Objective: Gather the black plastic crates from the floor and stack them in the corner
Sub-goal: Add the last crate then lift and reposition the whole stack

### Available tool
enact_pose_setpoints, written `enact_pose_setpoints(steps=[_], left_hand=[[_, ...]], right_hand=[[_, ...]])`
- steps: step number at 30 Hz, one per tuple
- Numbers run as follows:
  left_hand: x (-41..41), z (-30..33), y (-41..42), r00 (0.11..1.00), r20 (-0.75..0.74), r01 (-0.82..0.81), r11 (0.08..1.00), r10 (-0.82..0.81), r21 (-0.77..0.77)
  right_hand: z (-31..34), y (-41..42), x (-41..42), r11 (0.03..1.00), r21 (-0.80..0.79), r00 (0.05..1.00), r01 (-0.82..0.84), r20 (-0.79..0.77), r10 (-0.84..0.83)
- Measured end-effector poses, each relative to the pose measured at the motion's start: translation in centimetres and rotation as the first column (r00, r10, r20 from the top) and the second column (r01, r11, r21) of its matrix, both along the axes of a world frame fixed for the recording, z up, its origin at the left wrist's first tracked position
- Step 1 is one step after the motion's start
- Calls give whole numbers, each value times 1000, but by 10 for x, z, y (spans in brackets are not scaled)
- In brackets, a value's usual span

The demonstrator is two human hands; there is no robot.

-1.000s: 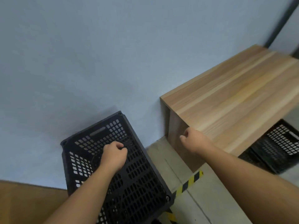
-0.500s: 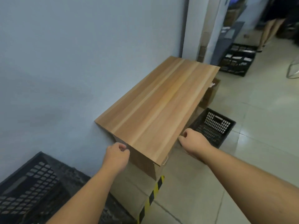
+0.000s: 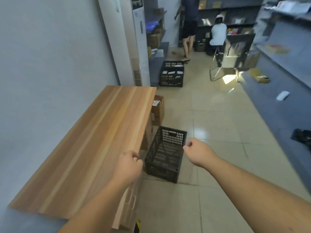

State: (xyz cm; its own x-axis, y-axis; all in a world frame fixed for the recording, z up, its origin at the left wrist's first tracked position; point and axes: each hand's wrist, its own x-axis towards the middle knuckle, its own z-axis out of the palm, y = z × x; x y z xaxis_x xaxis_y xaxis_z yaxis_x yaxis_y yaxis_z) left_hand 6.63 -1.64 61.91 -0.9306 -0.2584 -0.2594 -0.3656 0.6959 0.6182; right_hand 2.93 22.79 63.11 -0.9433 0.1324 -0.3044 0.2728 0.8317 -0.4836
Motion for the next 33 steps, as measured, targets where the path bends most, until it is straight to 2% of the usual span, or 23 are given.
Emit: enact_pose_setpoints(steps=[4, 12, 20, 27, 33], left_hand=[[-67, -5, 26, 992, -14, 123, 992, -122, 23], [-181, -32, 56, 958, 58, 280, 960, -280, 9], [-269, -61, 105, 924, 148, 356, 934, -353, 3], [-335, -90, 129, 919, 252, 314, 949, -304, -2], [-369, -119, 124, 897, 368, 252, 967, -246, 31]], right_hand=[[-7, 21, -37, 995, -17, 995, 97, -1, -97], [-36, 41, -104, 964, -35, 964, 262, 56, -260], [-71, 76, -172, 949, -78, 948, 304, 129, -293], [-111, 119, -249, 945, -134, 935, 297, 243, -259], [-146, 124, -292, 920, -208, 899, 331, 366, -241]])
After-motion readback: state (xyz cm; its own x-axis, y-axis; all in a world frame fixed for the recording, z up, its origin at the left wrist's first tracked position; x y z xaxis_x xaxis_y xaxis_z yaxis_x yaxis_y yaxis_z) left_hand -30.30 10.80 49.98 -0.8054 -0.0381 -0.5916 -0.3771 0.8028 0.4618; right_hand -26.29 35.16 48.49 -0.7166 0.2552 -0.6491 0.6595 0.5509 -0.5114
